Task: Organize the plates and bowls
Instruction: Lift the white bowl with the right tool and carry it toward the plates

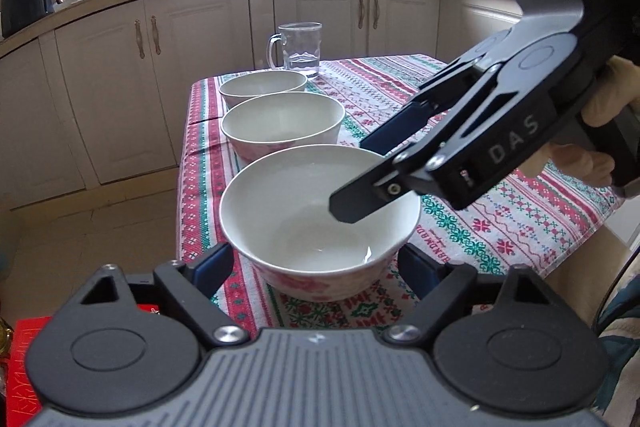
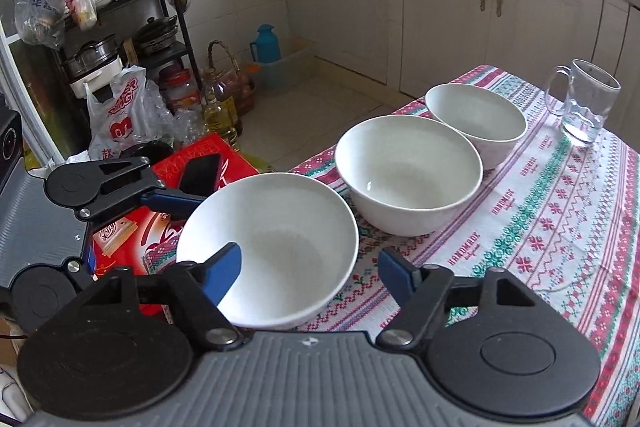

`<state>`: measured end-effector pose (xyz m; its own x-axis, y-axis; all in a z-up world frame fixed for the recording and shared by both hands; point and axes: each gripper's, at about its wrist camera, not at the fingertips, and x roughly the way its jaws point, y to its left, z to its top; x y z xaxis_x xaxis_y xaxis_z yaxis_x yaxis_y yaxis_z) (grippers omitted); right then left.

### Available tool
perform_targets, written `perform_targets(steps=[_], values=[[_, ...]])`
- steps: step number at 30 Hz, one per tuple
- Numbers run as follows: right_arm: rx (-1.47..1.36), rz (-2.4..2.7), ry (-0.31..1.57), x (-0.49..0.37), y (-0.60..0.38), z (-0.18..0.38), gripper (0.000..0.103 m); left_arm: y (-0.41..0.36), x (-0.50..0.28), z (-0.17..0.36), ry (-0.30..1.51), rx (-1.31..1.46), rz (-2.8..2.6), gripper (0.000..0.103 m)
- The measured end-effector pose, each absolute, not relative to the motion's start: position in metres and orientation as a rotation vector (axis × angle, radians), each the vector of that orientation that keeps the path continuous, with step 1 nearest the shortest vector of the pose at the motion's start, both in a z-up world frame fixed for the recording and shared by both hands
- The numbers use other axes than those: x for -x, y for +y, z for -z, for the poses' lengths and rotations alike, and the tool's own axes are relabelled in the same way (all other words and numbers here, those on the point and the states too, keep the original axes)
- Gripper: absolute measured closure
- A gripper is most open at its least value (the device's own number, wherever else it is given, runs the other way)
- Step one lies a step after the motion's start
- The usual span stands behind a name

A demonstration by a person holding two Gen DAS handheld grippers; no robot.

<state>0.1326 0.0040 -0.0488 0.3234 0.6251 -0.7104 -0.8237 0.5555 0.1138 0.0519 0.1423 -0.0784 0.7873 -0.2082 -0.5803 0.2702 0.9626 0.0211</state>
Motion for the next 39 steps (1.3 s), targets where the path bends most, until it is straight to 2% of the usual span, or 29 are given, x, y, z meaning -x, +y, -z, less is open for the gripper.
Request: perform_targets(steps=[5, 21, 39], values=[[0.264, -0.985, 0.806, -0.136, 0.006, 0.052, 0.035, 0.142, -0.052, 0.078, 0.613, -0.104, 0.267, 0.017], [0.217, -0.967, 0.801, -0.131, -0.009, 0.045, 0.035, 0.131, -0.053, 0.07, 0.611, -0.132, 0.291, 0.017], [0.163, -0.792, 0.752, -0.119, -0.089, 0.029, 0.034, 0.066, -0.08, 0.064, 0.59, -0.189, 0.468, 0.017]])
